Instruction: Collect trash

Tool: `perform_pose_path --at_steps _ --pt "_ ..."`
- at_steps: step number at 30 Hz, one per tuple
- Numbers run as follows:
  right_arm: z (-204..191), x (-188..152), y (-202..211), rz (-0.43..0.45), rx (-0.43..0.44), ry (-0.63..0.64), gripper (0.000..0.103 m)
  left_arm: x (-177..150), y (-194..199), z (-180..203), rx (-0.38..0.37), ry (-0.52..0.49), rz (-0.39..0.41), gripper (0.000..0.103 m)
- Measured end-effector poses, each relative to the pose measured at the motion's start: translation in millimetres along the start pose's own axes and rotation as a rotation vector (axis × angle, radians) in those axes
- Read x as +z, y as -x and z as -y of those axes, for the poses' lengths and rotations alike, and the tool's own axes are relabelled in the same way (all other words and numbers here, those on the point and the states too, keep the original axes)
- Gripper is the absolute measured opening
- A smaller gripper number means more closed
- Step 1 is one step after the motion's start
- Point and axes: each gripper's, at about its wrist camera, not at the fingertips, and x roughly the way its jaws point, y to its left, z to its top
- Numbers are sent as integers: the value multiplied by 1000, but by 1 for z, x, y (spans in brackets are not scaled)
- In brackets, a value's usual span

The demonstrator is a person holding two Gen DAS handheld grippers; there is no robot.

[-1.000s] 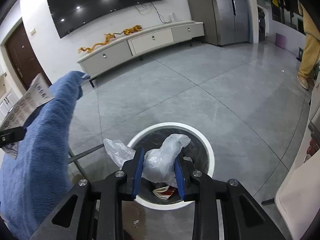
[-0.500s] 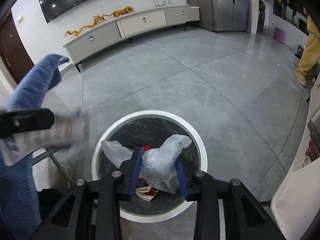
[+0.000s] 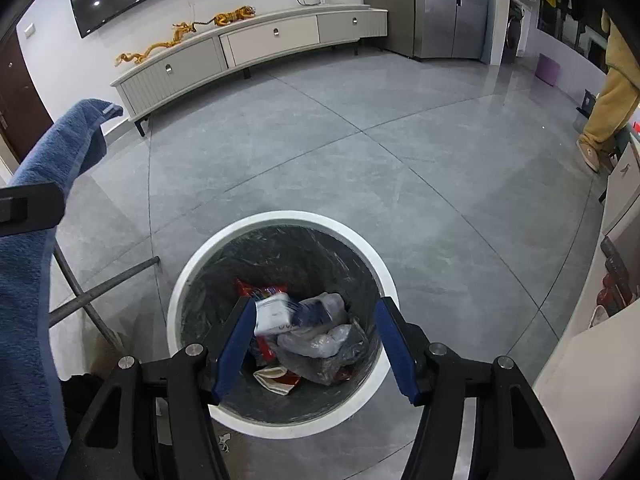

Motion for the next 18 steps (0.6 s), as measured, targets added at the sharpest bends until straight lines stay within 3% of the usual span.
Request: perform_pose_path --at_steps 4,8,18 --pt "-13 6 21 35 17 8 62 -12 35 -6 55 -1 69 50" --pt "-36 11 46 85 45 44 68 -29 76 -21 146 6 157 58" --pt "-120 16 106 207 143 182 89 -86 175 -83 395 130 337 64"
